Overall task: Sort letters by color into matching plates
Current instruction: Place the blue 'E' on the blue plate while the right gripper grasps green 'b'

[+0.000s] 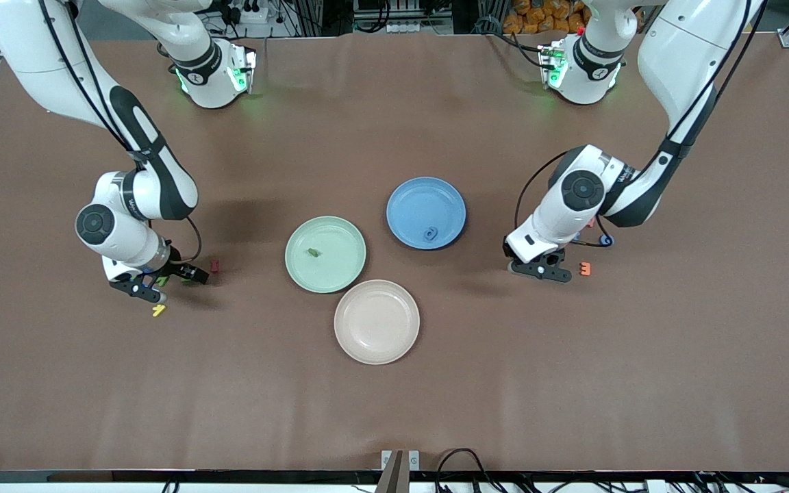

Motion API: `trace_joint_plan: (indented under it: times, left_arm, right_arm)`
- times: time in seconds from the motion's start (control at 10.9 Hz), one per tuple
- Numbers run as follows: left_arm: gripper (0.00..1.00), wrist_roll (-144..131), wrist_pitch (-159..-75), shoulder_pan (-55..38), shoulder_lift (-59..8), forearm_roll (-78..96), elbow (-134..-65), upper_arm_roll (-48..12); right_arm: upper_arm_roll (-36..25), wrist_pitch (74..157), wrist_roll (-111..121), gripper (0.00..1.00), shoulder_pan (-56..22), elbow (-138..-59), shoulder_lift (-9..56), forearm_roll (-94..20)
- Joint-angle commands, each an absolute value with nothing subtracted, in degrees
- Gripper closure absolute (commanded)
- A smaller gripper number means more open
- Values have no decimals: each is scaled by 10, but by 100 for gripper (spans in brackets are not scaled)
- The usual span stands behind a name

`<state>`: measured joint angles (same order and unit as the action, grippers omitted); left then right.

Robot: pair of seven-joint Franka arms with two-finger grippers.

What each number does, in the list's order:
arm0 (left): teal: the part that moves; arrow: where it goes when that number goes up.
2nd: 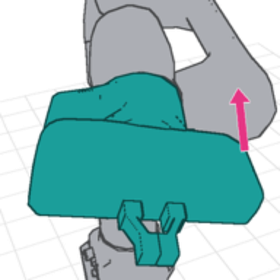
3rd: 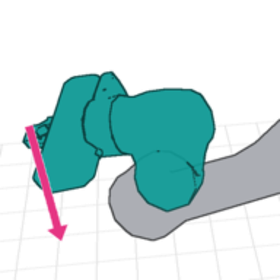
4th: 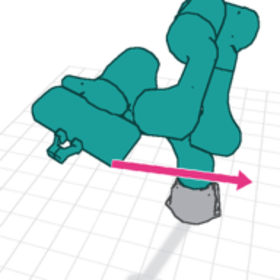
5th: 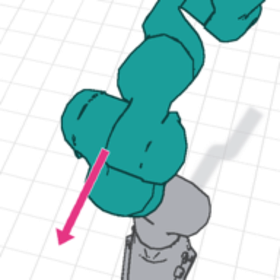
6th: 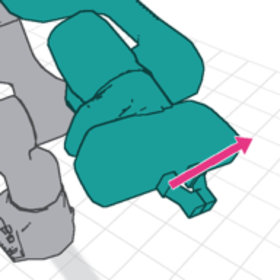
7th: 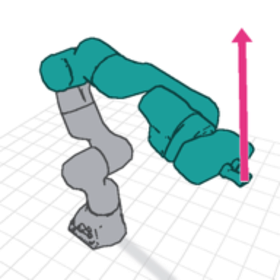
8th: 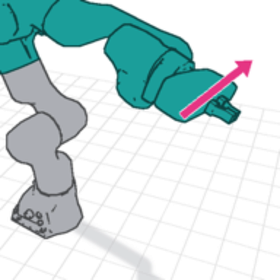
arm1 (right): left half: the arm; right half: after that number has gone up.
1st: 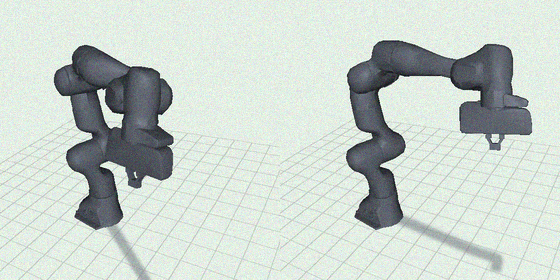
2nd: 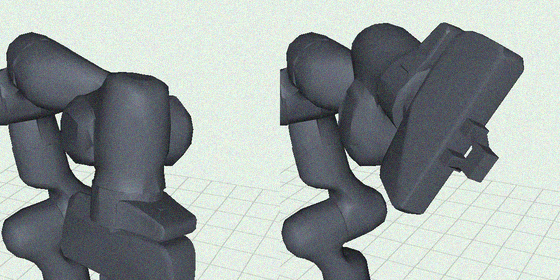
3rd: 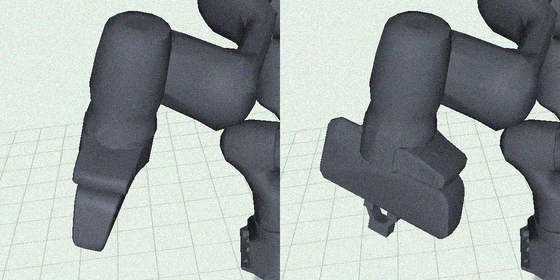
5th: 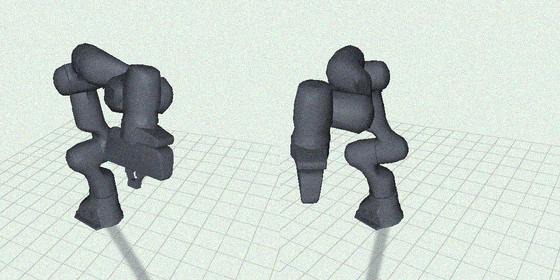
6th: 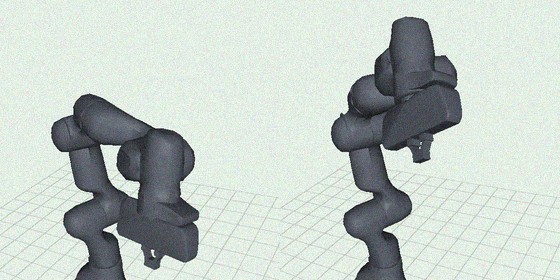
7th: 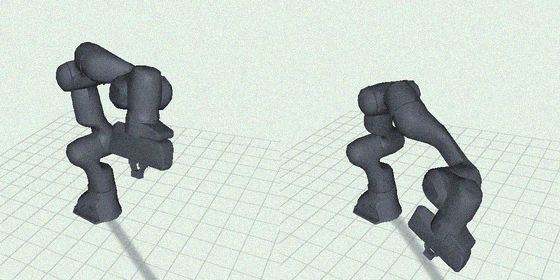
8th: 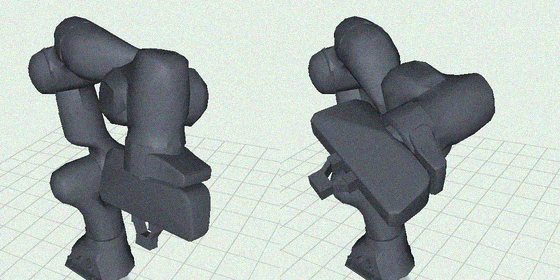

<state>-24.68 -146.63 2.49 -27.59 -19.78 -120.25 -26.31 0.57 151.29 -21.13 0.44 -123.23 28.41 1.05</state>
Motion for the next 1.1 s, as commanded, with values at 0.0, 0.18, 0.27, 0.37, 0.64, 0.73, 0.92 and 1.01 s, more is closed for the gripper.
trace_joint_plan:
  times: [0.0, 0.18, 0.27, 0.37, 0.64, 0.73, 0.92, 1.01]
  left_arm:
    - [100, -287, -1444, 4, -274, -185, -1187, -263]
    - [100, -321, -1439, -17, -273, -185, -1177, -263]
    - [100, -341, -1424, -31, -274, -185, -1167, -263]
    - [100, -362, -1408, -46, -276, -185, -1154, -262]
    - [100, -405, -1388, -75, -279, -185, -1135, -262]
    - [100, -416, -1388, -79, -281, -185, -1132, -263]
    - [100, -441, -1388, -87, -286, -184, -1124, -263]
    - [100, -455, -1388, -95, -291, -184, -1121, -263]
  right_arm:
    - [6, 1523, -211, 28, 4, -1255, 260, 12]
    - [6, 1523, -211, 35, 5, -1259, 255, 12]
    - [6, 1523, -210, 37, 5, -1260, 255, 13]
    - [6, 1523, -210, 39, 5, -1260, 254, 12]
    - [6, 1523, -210, 43, 6, -1260, 255, 13]
    - [6, 1523, -210, 45, 6, -1260, 255, 13]
    - [6, 1524, -210, 47, 7, -1259, 256, 13]
    - [6, 1524, -210, 47, 7, -1259, 257, 13]
